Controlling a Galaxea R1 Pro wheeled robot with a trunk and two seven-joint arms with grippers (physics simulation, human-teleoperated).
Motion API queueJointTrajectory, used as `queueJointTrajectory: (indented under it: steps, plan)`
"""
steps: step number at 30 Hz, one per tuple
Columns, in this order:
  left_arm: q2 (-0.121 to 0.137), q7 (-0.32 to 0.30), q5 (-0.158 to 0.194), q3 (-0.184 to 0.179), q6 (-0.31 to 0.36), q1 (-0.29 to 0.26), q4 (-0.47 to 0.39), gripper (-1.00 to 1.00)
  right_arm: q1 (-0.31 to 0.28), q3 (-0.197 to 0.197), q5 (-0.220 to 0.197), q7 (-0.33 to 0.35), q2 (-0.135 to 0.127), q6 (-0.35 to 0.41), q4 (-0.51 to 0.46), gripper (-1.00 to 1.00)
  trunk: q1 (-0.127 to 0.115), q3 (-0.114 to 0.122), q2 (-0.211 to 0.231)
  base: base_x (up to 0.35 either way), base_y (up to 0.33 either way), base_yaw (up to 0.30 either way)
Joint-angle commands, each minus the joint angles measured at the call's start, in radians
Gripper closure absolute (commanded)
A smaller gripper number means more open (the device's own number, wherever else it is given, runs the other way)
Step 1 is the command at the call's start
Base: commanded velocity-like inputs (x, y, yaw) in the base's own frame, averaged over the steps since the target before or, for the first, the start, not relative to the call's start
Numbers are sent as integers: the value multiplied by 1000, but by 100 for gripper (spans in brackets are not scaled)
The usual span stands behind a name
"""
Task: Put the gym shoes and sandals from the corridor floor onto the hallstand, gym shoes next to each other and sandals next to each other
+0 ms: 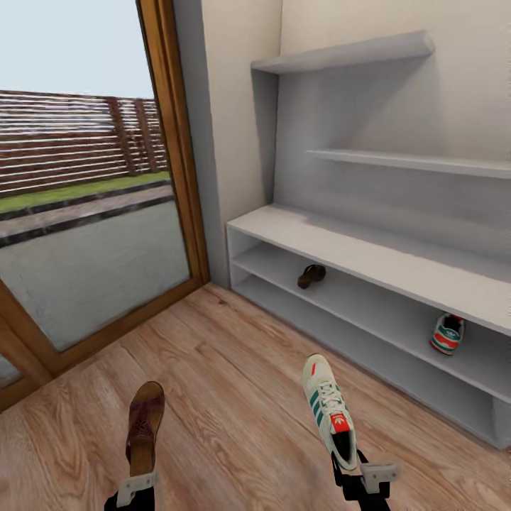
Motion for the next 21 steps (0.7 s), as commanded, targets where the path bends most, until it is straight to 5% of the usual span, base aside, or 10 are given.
queueJointTrajectory:
  steps: [1,11,21]
  plan:
    - [-1,-8,-5,9,-3,-1,0,100,-1,-9,9,1,0,-3,1,100,0,-1,0,137,296,-262]
    - [-1,-8,-5,9,-3,-1,0,100,-1,-9,9,1,0,-3,1,100,0,-1,0,136,266,-262]
    - [-1,-8,-5,9,-3,-1,0,100,-1,-8,9,1,1,-3,0,100,0,-1,0,36,46,-262]
